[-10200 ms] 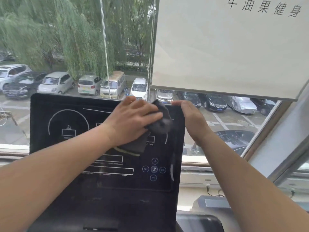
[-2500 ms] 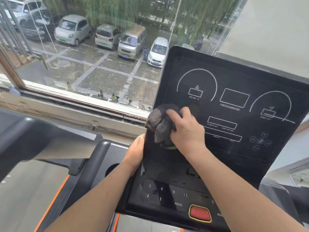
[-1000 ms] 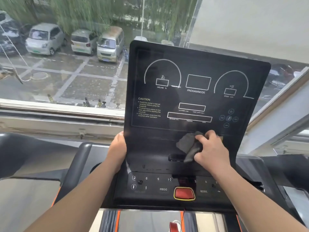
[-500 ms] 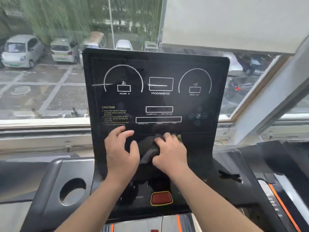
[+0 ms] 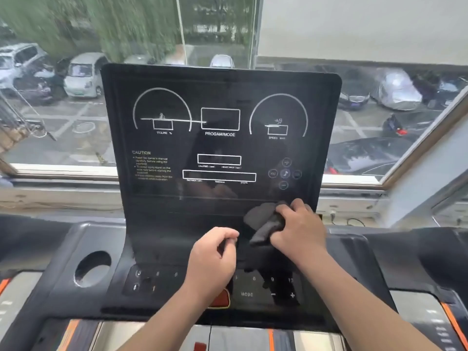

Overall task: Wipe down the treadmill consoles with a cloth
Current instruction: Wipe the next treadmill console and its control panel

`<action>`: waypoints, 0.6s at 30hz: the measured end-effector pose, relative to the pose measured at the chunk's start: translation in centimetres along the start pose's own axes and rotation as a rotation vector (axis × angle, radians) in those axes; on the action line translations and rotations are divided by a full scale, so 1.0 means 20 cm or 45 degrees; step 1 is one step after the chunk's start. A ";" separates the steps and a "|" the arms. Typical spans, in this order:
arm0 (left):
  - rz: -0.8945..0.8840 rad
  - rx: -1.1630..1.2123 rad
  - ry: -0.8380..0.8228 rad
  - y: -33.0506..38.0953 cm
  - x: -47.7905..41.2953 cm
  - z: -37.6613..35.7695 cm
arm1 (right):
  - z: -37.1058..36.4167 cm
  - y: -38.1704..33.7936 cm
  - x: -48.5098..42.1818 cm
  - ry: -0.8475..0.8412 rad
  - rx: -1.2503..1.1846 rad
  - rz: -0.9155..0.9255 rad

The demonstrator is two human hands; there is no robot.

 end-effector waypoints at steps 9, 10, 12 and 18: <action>0.106 0.003 0.156 0.05 0.08 -0.06 | -0.11 -0.31 -0.03 0.076 0.259 0.379; 0.122 0.009 0.178 0.05 0.08 -0.05 | -0.12 -0.30 -0.03 0.070 0.267 0.387; 0.153 0.024 0.194 0.04 0.07 -0.05 | -0.10 -0.23 -0.04 0.076 0.264 0.383; 0.217 0.200 0.088 0.09 0.08 -0.16 | -0.07 0.15 -0.03 0.075 0.101 0.224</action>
Point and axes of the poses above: each hand's wrist, its own x-axis away from the middle knuckle, its own z-axis out of the back of the hand, y = z × x, the point moved 1 cm from there along -x, towards the middle knuckle, and after that the axes turned 15 degrees about -y, right-handed, at the moved point
